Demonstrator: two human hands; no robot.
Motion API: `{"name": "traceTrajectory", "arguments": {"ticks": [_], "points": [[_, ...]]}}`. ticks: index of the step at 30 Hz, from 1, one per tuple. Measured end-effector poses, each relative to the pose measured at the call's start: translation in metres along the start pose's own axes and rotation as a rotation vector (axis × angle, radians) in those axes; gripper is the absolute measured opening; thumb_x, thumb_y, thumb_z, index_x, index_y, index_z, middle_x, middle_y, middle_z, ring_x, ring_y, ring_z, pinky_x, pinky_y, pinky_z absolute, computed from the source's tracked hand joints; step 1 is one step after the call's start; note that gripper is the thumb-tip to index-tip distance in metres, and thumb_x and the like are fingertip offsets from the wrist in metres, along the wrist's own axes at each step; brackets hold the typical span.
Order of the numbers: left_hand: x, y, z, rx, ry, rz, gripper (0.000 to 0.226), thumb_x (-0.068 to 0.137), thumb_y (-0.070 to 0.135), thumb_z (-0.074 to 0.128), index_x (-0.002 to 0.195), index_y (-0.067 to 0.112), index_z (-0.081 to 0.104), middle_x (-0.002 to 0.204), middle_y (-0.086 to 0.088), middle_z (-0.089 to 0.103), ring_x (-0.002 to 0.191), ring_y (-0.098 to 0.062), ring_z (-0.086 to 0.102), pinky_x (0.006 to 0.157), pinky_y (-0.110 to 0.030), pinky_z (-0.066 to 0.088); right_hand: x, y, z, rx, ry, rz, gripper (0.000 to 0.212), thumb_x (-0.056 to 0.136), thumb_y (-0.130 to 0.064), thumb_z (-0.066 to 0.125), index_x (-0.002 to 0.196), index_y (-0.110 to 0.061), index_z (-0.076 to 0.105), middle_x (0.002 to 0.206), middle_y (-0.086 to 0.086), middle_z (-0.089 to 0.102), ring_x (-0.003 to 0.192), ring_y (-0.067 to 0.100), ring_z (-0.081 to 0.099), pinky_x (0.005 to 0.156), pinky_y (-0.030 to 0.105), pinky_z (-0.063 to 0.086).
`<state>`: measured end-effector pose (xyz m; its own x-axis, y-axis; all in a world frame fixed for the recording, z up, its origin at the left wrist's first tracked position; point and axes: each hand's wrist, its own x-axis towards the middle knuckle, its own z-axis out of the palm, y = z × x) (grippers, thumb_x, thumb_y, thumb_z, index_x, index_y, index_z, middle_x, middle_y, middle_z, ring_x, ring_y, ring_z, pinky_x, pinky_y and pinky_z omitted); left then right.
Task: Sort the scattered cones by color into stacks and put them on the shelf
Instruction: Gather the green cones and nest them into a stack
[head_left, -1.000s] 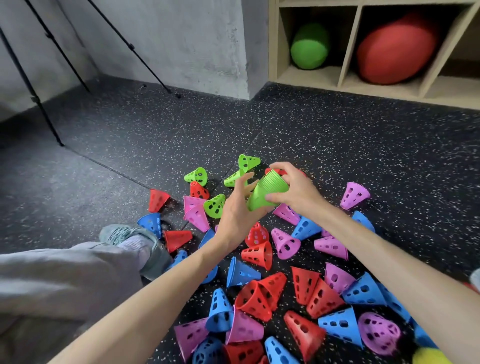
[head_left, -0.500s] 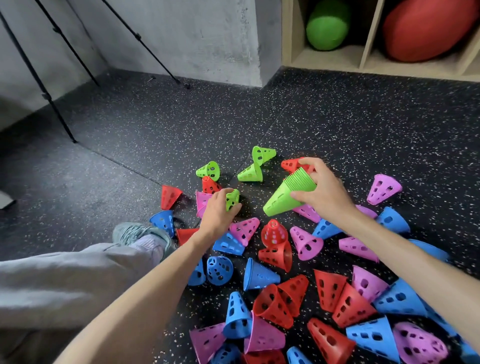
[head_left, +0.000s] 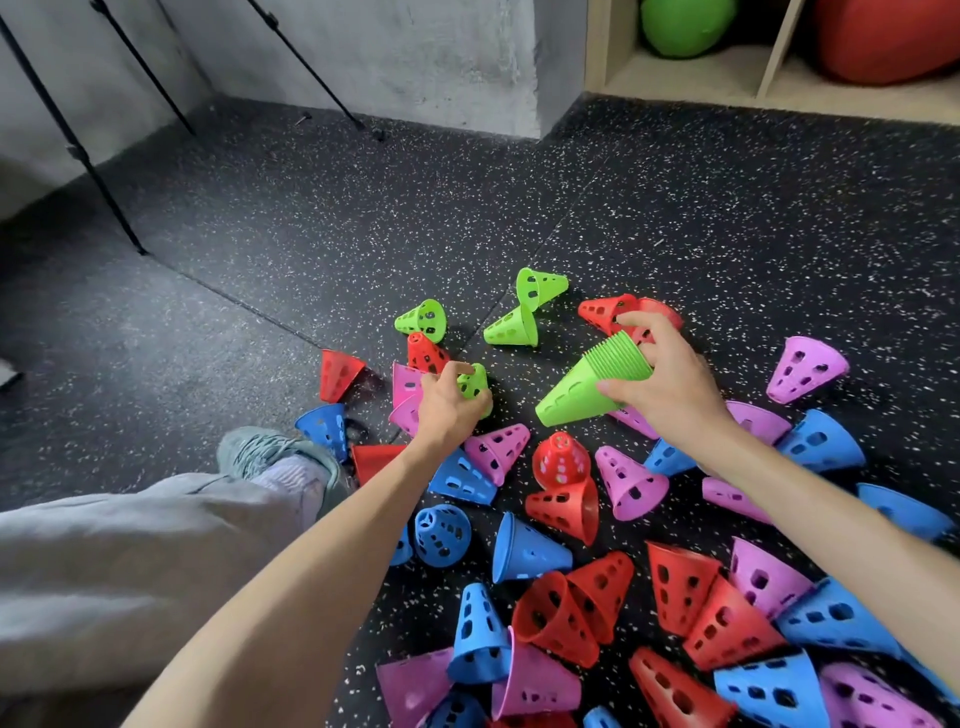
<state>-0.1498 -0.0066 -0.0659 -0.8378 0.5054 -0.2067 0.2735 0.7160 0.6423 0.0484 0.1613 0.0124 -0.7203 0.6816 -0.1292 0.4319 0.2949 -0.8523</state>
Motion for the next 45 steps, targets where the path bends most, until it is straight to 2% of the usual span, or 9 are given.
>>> {"name": "traceTrajectory", "arguments": {"ticks": [6, 9, 14, 20, 26, 31, 34, 38, 45], "points": [[-0.002, 0.03, 0.021, -0.63, 0.094, -0.228, 0.069, 0.093, 0.04, 0.07, 0.149, 0.02, 0.035, 0.141, -0.003, 0.049, 0.12, -0.026, 0.059, 0.111, -0.047, 0.044, 0.005, 0.005, 0.0, 0.117, 0.091, 0.032, 0.061, 0.086, -0.01, 0.078, 0.137, -0.029, 0.049, 0.148, 0.003, 0.052, 0.139, 0.02, 0.046, 0.089, 0.012, 0.048], [-0.013, 0.059, 0.037, -0.956, -0.005, -0.313, 0.072, 0.096, 0.038, 0.067, 0.153, 0.016, 0.03, 0.142, -0.004, 0.045, 0.114, -0.023, 0.062, 0.112, -0.043, 0.045, 0.008, 0.001, -0.001, 0.118, 0.191, 0.037, 0.058, 0.082, -0.018, 0.08, 0.127, -0.04, 0.051, 0.134, -0.003, 0.062, 0.127, 0.023, 0.058, 0.104, 0.046, 0.049], [-0.032, 0.094, 0.058, -1.163, -0.179, -0.262, 0.069, 0.094, 0.036, 0.069, 0.151, 0.027, 0.031, 0.131, -0.014, 0.061, 0.112, -0.03, 0.068, 0.114, -0.047, 0.044, 0.007, -0.003, -0.01, 0.12, 0.304, 0.071, 0.054, 0.079, -0.026, 0.081, 0.12, -0.044, 0.05, 0.118, -0.007, 0.068, 0.111, 0.024, 0.064, 0.094, 0.05, 0.053], [-0.049, 0.107, 0.071, -0.986, -0.23, -0.052, 0.091, 0.079, 0.047, 0.083, 0.148, 0.054, 0.024, 0.141, -0.017, 0.054, 0.113, -0.026, 0.068, 0.099, -0.034, 0.055, 0.001, 0.007, -0.024, 0.178, 0.278, 0.064, 0.051, 0.087, -0.019, 0.079, 0.126, -0.037, 0.052, 0.115, -0.016, 0.055, 0.106, 0.01, 0.054, 0.084, 0.031, 0.044], [-0.057, 0.107, 0.073, -0.921, -0.149, 0.096, 0.053, 0.086, 0.037, 0.081, 0.131, 0.03, 0.054, 0.116, -0.018, 0.068, 0.108, -0.04, 0.068, 0.094, -0.051, 0.058, -0.007, 0.01, -0.027, 0.241, 0.243, 0.063, 0.053, 0.086, -0.019, 0.079, 0.11, -0.056, 0.05, 0.124, -0.007, 0.068, 0.117, 0.017, 0.065, 0.101, 0.046, 0.053], [-0.054, 0.106, 0.074, -0.865, -0.14, 0.174, 0.042, 0.088, 0.036, 0.078, 0.124, 0.027, 0.059, 0.104, -0.012, 0.073, 0.097, -0.037, 0.072, 0.09, -0.055, 0.059, -0.003, 0.012, -0.028, 0.286, 0.184, 0.024, 0.052, 0.087, -0.016, 0.079, 0.122, -0.042, 0.05, 0.125, -0.006, 0.065, 0.107, 0.008, 0.065, 0.088, 0.028, 0.055], [-0.045, 0.104, 0.067, -0.751, -0.141, 0.295, 0.036, 0.096, 0.023, 0.072, 0.128, 0.017, 0.058, 0.082, 0.003, 0.067, 0.071, -0.014, 0.063, 0.066, -0.036, 0.056, -0.001, 0.012, -0.027, 0.314, 0.187, 0.013, 0.055, 0.087, -0.008, 0.078, 0.122, -0.038, 0.049, 0.118, -0.009, 0.06, 0.087, -0.007, 0.063, 0.065, 0.009, 0.05], [-0.017, 0.098, 0.049, -0.469, -0.127, 0.376, 0.026, 0.103, 0.031, 0.06, 0.125, 0.02, 0.066, 0.08, 0.005, 0.066, 0.052, -0.001, 0.045, 0.05, -0.02, 0.035, 0.008, 0.017, -0.022, 0.33, 0.248, 0.004, 0.056, 0.086, -0.008, 0.077, 0.117, -0.045, 0.049, 0.118, -0.011, 0.061, 0.094, 0.001, 0.061, 0.071, 0.018, 0.05], [0.06, 0.061, 0.029, -0.036, 0.094, 0.346, 0.052, 0.091, 0.036, 0.075, 0.137, 0.02, 0.057, 0.133, 0.0, 0.061, 0.124, -0.017, 0.055, 0.108, -0.038, 0.044, 0.03, 0.032, -0.015, 0.325, 0.262, 0.034, 0.055, 0.086, -0.011, 0.078, 0.12, -0.043, 0.049, 0.126, -0.013, 0.058, 0.11, 0.008, 0.057, 0.081, 0.021, 0.045]]}}
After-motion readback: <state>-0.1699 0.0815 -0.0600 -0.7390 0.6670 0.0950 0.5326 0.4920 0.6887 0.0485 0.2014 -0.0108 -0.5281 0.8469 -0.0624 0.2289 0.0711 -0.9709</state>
